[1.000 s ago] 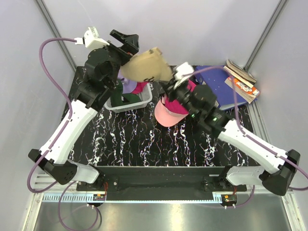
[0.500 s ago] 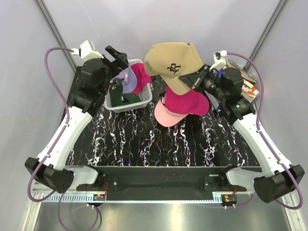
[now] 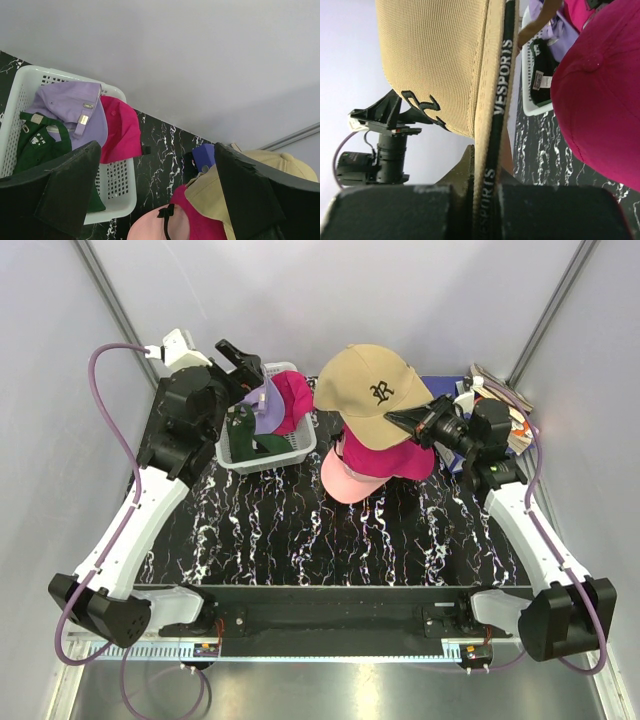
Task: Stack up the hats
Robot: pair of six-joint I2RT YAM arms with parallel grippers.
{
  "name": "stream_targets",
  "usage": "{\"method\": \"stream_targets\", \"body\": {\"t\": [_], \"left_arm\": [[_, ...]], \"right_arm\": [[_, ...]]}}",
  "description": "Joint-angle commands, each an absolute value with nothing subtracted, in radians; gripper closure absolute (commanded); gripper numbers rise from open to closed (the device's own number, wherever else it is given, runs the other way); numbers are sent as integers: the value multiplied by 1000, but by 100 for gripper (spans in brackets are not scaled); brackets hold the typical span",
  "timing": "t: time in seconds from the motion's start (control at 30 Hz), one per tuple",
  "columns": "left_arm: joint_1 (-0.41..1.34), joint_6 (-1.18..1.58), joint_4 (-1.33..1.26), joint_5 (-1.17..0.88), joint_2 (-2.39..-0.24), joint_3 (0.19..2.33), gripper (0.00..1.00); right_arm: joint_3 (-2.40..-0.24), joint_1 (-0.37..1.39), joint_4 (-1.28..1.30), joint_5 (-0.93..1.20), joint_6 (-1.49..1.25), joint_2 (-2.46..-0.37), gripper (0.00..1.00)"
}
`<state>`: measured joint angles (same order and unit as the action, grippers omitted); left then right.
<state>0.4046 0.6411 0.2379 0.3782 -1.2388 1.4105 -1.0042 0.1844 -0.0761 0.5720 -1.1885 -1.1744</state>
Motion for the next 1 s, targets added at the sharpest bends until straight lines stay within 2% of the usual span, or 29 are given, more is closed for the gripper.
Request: {"method": "stream_targets", "body": {"t": [0.0, 0.5, 0.97], "left_arm": [[399, 611, 198, 394, -1218, 1407, 1], [393, 588, 198, 411, -1201, 1379, 1], [391, 598, 202, 429, -1137, 1292, 1]], "right_arm": [[-996, 146, -152, 663, -1282, -1170, 100], [-985, 101, -32, 817, -1249, -1200, 100], [-850, 14, 66, 877, -1198, -1126, 100]]}}
